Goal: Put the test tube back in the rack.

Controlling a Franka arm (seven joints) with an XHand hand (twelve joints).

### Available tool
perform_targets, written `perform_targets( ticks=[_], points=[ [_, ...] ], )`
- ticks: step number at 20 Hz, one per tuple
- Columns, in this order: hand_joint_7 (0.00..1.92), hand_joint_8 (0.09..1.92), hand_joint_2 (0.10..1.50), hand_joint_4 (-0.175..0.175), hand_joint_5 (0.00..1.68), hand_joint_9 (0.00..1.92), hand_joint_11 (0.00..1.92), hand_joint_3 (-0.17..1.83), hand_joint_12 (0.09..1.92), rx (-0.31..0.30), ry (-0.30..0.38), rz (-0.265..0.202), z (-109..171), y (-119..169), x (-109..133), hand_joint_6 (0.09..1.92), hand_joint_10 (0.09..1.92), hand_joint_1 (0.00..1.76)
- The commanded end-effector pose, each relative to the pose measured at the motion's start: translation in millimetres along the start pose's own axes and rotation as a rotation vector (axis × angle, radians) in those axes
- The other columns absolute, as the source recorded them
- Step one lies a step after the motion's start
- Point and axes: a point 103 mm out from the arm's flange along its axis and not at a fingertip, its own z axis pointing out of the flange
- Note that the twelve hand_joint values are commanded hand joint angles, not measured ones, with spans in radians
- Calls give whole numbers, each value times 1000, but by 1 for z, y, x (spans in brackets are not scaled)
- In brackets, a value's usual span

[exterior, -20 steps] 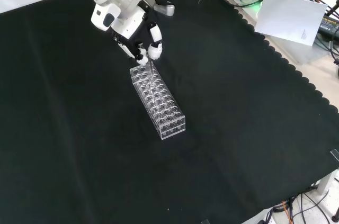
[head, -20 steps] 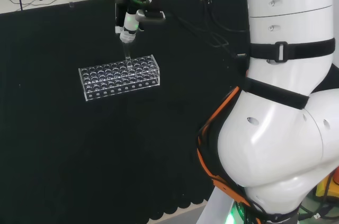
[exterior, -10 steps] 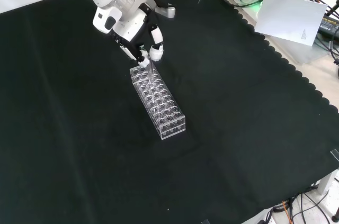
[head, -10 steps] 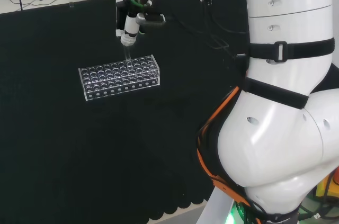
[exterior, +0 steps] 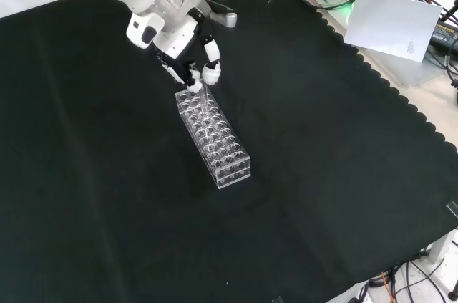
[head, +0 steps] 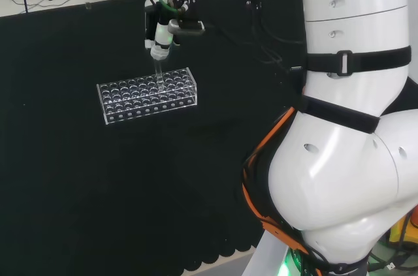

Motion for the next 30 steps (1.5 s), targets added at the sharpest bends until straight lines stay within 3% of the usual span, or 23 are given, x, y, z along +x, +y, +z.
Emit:
perform_targets(
  ticks=[1,5,21,30],
  points=[
    [1474,604,565,-175,1473,1513,1433,690,1043,3,4,20,8,3,-10,87,188,1444],
    [1474,604,565,-175,1473,1513,1433,690,1043,-3,30,53,7,1,-15,87,188,1444],
    [1474,603,565,-175,1474,1514,1433,690,1043,35,3,28,10,10,-15,87,188,1444],
    [1475,602,565,-175,1475,1513,1433,689,1043,56,15,19,32,22,-11,87,187,1444]
  ],
)
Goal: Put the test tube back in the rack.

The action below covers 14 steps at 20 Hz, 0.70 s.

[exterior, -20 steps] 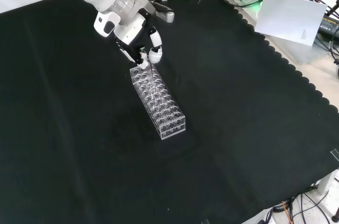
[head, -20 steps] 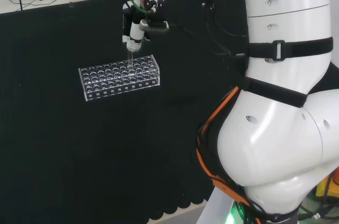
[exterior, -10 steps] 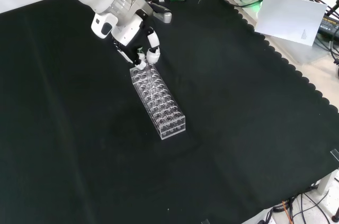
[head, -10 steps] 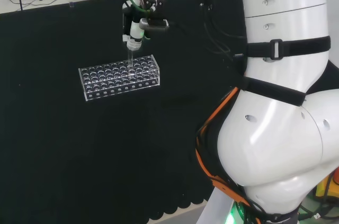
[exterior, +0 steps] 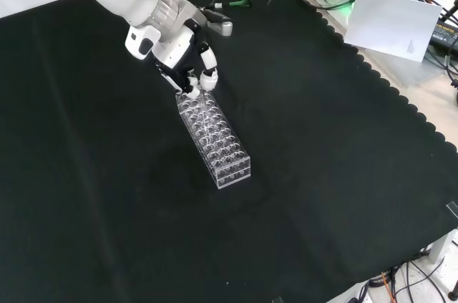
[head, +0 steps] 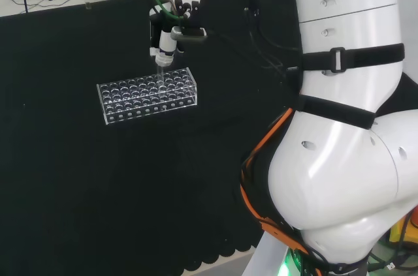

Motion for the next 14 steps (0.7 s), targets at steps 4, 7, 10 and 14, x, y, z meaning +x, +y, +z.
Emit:
perform_targets(
  ticks=[4,7,10,14],
  points=[
    [1475,601,566,-175,1475,1513,1432,689,1043,35,12,-11,26,15,8,87,187,1444],
    [1476,601,566,-175,1475,1513,1432,689,1043,42,14,-14,29,16,11,87,188,1444],
    [1476,601,566,-175,1475,1512,1432,689,1043,36,41,-20,29,15,9,87,188,1444],
    [1357,550,609,-168,1432,1378,1133,558,1207,46,115,-46,25,9,2,87,445,1329]
  ],
)
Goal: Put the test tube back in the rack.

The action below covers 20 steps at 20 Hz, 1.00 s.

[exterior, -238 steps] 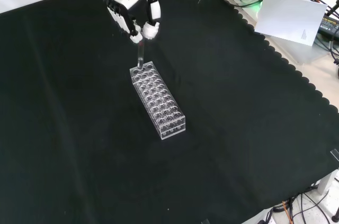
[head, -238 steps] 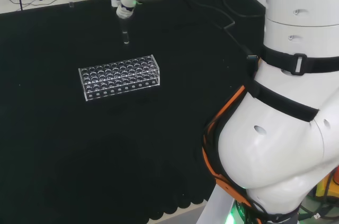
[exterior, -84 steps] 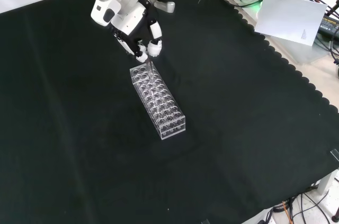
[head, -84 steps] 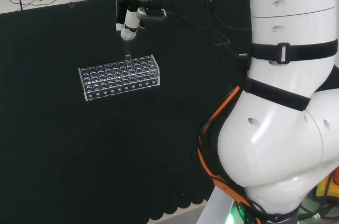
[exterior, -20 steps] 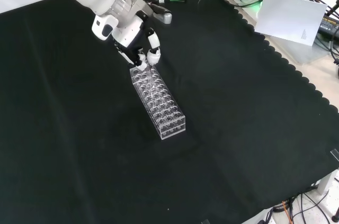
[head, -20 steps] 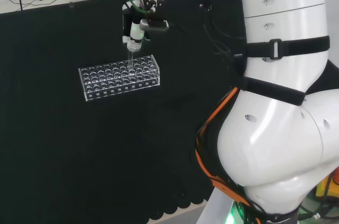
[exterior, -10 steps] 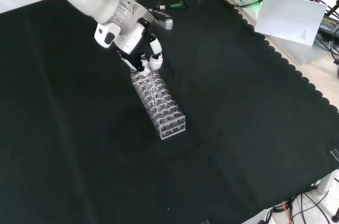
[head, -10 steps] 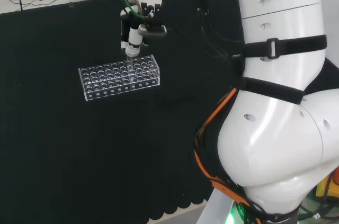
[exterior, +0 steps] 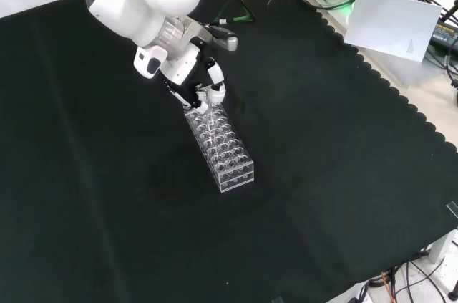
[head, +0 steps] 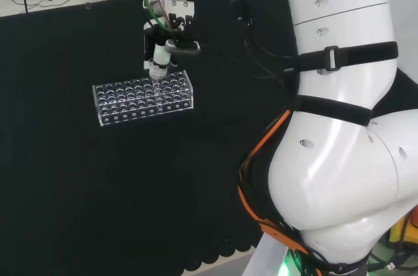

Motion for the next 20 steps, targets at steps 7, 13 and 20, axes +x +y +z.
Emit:
perform_targets(
  ticks=[7,13,20],
  points=[
    [752,998,498,-72,1083,810,561,606,1421,-22,102,-60,-15,-15,-10,87,927,1138],
    [608,1026,492,-44,982,671,407,608,1462,-45,116,-92,-25,-24,-6,87,967,1118],
    [519,1024,491,-34,875,593,320,609,1476,-183,125,-142,-60,-47,-1,87,973,1084]
  ],
)
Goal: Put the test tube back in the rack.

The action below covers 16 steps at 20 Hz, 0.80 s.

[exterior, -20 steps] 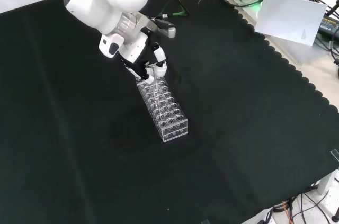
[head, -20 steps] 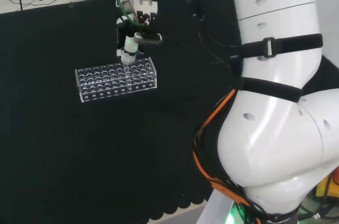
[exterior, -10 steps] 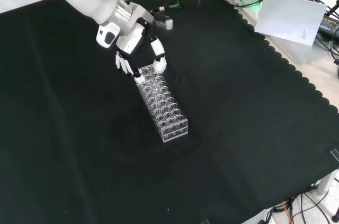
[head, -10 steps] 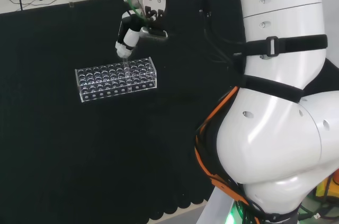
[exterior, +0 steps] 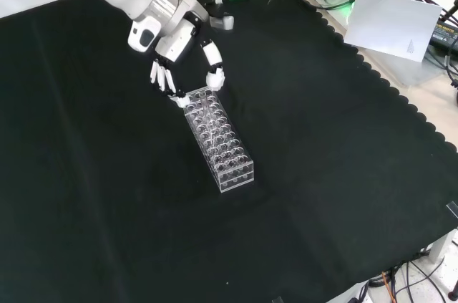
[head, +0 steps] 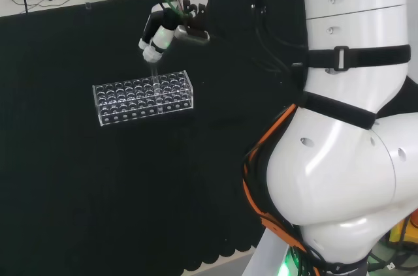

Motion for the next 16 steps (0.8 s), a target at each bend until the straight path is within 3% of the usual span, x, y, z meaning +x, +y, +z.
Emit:
perform_targets(
  ticks=[1,6,12,16],
  points=[
    [511,1024,496,-34,864,587,313,610,1476,-136,6,-59,-34,-20,11,87,973,1070],
    [424,1044,540,-39,741,489,265,580,1499,-247,19,-94,-62,-41,16,87,996,981],
    [252,1009,586,-42,639,344,198,552,1515,-333,-58,-123,-86,-68,20,87,1000,916],
    [107,948,598,-36,579,202,28,541,1510,-356,-97,-118,-96,-84,20,87,1007,905]
  ],
)
